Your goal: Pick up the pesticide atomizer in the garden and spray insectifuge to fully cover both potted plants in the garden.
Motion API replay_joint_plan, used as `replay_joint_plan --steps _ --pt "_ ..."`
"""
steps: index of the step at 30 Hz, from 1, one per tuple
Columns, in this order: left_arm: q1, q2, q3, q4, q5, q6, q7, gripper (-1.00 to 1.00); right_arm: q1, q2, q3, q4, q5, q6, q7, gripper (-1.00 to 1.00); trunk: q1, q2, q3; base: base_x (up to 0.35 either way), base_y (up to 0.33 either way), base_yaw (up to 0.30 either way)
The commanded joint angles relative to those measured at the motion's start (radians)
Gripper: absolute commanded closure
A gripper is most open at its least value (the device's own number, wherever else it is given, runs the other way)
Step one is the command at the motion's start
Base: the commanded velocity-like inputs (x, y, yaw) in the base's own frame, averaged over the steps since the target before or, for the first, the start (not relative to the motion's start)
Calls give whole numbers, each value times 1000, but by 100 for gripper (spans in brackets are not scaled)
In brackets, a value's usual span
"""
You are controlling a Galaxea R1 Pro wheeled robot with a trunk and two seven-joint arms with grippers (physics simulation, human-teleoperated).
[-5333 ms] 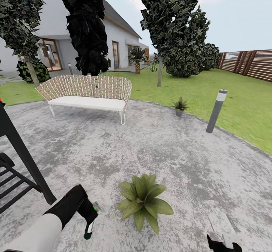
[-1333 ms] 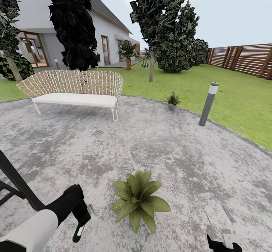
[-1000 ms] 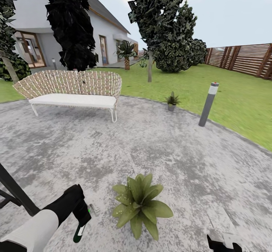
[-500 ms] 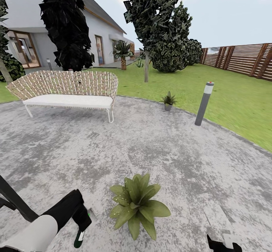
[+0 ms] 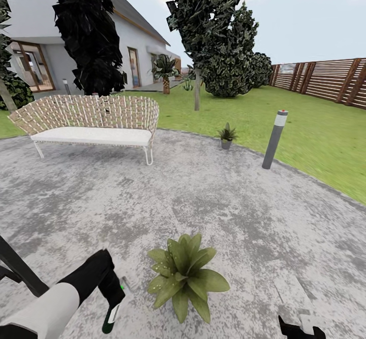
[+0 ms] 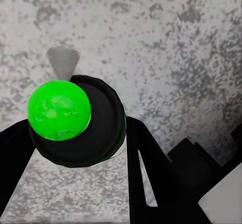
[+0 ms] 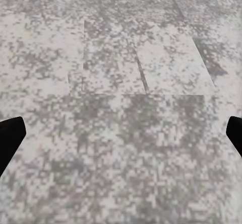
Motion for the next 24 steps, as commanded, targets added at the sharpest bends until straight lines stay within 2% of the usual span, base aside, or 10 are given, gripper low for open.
replay_joint_plan --steps 1,4,10,14,19,24 --pt "3 2 -3 -2 -4 5 3 100 -1 0 -9 1 5 -4 7 -100 0 0 -1 6 0 0" --pt "12 1 -2 -2 -2 8 41 100 -1 0 -9 1 5 -4 7 -100 0 0 -1 172 0 -19" --pt "18 1 -1 5 1 9 55 100 -1 0 -9 1 5 -4 7 -100 0 0 -1 127 0 -217" --pt "20 3 0 30 -1 9 57 100 -1 0 -9 1 5 -4 7 -100 0 0 -1 -20 -5 -63" --pt "21 8 0 36 -1 9 59 100 -1 0 -9 1 5 -4 7 -100 0 0 -1 -187 -47 -7" --pt "35 8 5 43 6 7 101 100 -1 0 -9 1 5 -3 7 -100 0 0 -1 -24 -3 0"
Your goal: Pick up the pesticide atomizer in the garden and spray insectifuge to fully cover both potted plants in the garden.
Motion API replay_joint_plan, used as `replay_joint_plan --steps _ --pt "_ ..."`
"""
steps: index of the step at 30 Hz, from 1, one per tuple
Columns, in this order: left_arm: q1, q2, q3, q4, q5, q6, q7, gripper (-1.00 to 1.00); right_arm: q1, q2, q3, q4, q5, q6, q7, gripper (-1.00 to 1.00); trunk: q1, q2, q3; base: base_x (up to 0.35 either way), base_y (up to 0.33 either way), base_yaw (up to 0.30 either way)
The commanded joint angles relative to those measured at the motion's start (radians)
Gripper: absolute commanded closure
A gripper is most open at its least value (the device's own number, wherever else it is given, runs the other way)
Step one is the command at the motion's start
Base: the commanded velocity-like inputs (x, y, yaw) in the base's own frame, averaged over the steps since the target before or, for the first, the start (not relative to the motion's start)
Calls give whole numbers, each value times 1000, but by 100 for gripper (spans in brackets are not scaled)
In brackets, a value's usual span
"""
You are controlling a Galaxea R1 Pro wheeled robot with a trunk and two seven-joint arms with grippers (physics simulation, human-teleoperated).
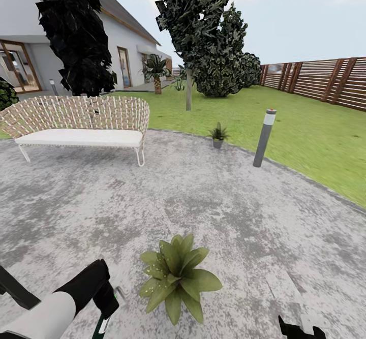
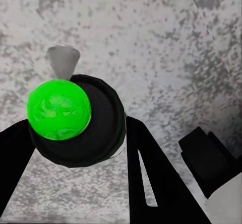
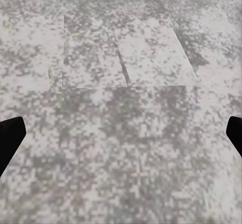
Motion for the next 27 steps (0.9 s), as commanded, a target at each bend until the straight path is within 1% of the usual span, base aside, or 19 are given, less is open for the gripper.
replay_joint_plan --steps 1,3,7,9,10,11,14,16,19,20,22,25,27 --pt "3 1 0 -1 -3 2 3 100 -1 0 -9 1 5 -4 7 -100 0 0 -1 -2 0 0" --pt "4 2 4 0 1 3 15 100 -1 0 -9 0 5 -4 8 -100 0 0 -1 -1 0 0" --pt "6 -4 49 -5 11 4 42 100 -1 -1 -9 -2 5 -4 7 -100 0 0 -1 0 0 0" --pt "6 -7 86 -9 13 4 62 100 -1 -4 -9 -2 6 -4 7 -100 0 0 -1 0 0 0" --pt "7 -9 137 -6 14 1 80 100 -1 -5 -9 -2 6 -3 7 -100 0 0 -1 0 0 0" --pt "7 -11 171 -4 15 -2 91 100 -1 -6 -9 -2 6 -4 7 -100 0 0 -1 0 0 0" --pt "7 -12 220 -1 17 -5 114 100 -1 -6 -9 -2 5 -5 7 -100 0 0 -1 -59 -41 0" --pt "7 -14 229 -1 18 -6 120 100 -1 -6 -9 -3 5 -5 7 -100 0 0 -1 -182 -130 0" --pt "7 -33 234 -1 16 -6 124 100 -1 -6 -9 -3 5 -5 7 -100 0 0 -1 -214 -153 16" --pt "7 -49 235 -1 15 -6 125 100 -1 -6 -8 -3 5 -4 7 -100 0 0 -1 -100 -70 158" --pt "7 -69 235 0 12 -7 138 100 -1 -5 -8 -3 5 -4 7 -100 0 0 -2 -48 -34 213" --pt "7 -78 236 0 14 -7 178 100 -1 -5 -9 -3 5 -4 7 -100 0 0 -4 -14 -10 251" --pt "7 -80 236 1 15 -6 193 100 -1 -5 -9 -3 5 -4 7 -100 0 0 -4 -4 -3 262"
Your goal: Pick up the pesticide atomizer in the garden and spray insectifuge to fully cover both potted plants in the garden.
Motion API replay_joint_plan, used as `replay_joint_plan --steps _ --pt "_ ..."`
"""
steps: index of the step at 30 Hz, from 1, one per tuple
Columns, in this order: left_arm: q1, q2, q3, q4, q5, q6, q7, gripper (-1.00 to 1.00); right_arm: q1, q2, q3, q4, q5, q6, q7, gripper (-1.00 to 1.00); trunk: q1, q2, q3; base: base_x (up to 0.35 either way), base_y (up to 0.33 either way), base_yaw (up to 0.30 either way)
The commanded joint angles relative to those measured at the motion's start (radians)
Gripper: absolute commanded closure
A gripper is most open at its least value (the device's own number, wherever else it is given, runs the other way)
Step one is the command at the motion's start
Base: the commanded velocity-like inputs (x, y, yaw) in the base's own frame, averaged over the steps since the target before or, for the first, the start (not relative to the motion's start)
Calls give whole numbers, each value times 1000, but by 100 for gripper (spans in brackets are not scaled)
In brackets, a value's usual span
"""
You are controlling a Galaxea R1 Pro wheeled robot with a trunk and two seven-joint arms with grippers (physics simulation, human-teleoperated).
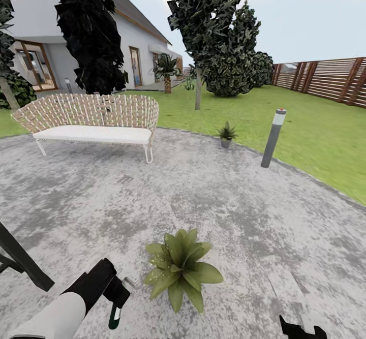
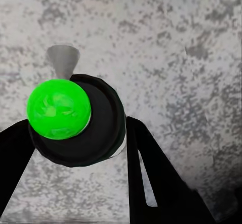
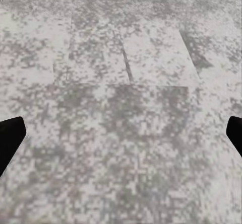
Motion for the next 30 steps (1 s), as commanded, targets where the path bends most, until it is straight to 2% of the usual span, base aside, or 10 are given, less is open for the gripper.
replay_joint_plan --steps 1,12,21,30 --pt "0 0 -6 -1 -5 3 -2 100 -1 0 -9 1 5 -4 7 -100 0 0 -1 -1 -1 265" --pt "29 -1 -13 13 -18 1 4 100 -1 0 -9 1 5 -4 7 -100 0 0 -6 10 -35 257" --pt "29 -5 -13 4 -17 4 5 100 -1 3 -8 1 5 -4 7 -100 0 0 -7 50 -255 27" --pt "29 -4 -10 -2 -17 10 5 100 -1 3 -8 1 5 -4 7 -100 0 0 -7 -7 -8 43"
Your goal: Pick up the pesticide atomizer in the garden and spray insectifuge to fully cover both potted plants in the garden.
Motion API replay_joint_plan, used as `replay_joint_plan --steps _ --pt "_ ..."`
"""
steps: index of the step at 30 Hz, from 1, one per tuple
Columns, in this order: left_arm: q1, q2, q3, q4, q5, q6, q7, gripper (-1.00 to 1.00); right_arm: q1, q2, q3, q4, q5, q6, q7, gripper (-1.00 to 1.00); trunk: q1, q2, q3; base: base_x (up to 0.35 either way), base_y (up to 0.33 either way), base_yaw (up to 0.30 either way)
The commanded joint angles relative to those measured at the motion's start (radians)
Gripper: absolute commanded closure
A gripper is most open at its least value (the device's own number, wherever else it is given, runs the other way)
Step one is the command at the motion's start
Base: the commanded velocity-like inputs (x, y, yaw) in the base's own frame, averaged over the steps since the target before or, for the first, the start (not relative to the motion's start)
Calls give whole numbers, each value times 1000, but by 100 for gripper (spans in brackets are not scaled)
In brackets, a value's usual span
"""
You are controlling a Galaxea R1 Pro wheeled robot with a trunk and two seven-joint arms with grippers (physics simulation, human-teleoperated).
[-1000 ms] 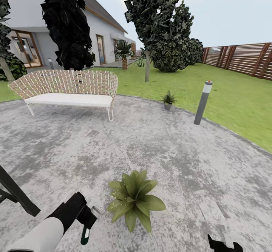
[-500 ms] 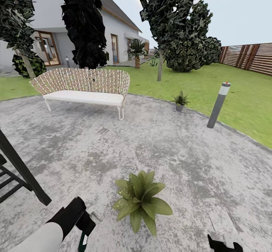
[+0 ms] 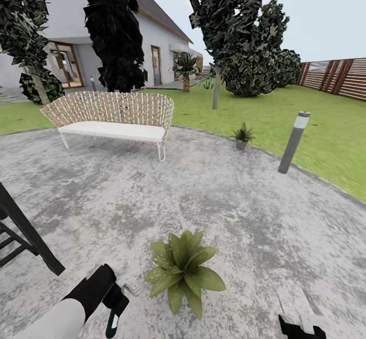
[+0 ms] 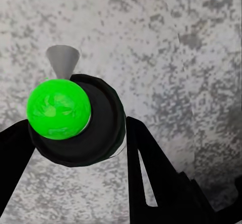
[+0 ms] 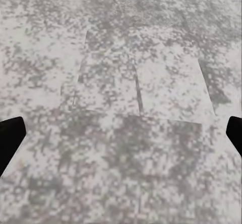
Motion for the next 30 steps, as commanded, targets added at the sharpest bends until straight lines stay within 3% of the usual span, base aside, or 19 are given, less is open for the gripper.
replay_joint_plan --steps 1,11,23,30 --pt "0 1 -6 -2 -6 2 -8 100 -1 0 -8 1 5 -3 7 -100 0 0 -1 0 0 214" --pt "0 -1 -7 0 -6 -1 -6 100 -1 0 -8 1 5 -3 7 -100 0 0 -5 -2 -17 260" --pt "0 -24 -8 4 -7 1 24 100 -1 0 -8 1 6 -3 7 -100 0 0 -8 -74 -240 148" --pt "0 -24 -9 7 -7 3 26 100 -1 0 -9 1 6 -3 7 -100 0 0 -13 -2 -38 203"
